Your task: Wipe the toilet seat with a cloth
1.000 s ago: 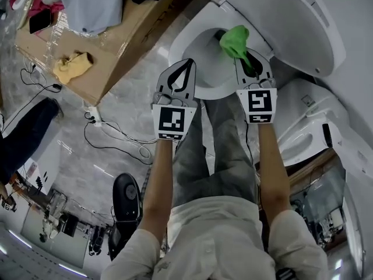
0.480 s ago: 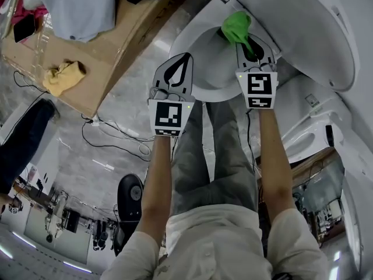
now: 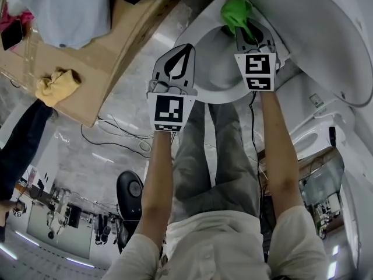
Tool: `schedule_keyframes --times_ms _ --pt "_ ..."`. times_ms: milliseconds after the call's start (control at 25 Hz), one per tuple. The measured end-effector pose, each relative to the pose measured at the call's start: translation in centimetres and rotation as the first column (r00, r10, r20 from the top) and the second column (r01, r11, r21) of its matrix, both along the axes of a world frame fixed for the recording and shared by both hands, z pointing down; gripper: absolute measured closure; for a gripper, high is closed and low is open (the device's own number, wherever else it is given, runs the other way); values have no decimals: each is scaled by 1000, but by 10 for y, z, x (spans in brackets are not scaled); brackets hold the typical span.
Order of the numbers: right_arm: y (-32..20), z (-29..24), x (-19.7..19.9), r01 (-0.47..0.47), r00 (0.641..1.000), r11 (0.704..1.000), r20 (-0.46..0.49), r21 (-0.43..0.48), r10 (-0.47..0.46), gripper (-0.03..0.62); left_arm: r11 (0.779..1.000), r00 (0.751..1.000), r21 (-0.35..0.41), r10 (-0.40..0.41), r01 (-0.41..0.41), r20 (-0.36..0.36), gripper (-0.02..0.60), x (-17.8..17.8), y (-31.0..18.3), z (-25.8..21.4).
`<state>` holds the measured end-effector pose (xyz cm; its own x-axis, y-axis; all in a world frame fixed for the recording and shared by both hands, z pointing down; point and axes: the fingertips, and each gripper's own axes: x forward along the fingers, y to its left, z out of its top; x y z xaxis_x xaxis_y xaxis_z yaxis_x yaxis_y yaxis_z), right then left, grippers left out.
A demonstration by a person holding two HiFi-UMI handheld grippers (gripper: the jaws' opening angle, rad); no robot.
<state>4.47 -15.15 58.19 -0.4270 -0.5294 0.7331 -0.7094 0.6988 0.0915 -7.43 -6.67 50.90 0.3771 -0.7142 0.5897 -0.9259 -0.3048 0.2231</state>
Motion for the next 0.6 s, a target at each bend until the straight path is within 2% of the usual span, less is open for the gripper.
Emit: schedule_keyframes --times_ms 600 --pt "-11 64 -20 40 995 998 -93 -48 -45 549 1000 1000 -25 -2 1 -16 569 -21 6 18"
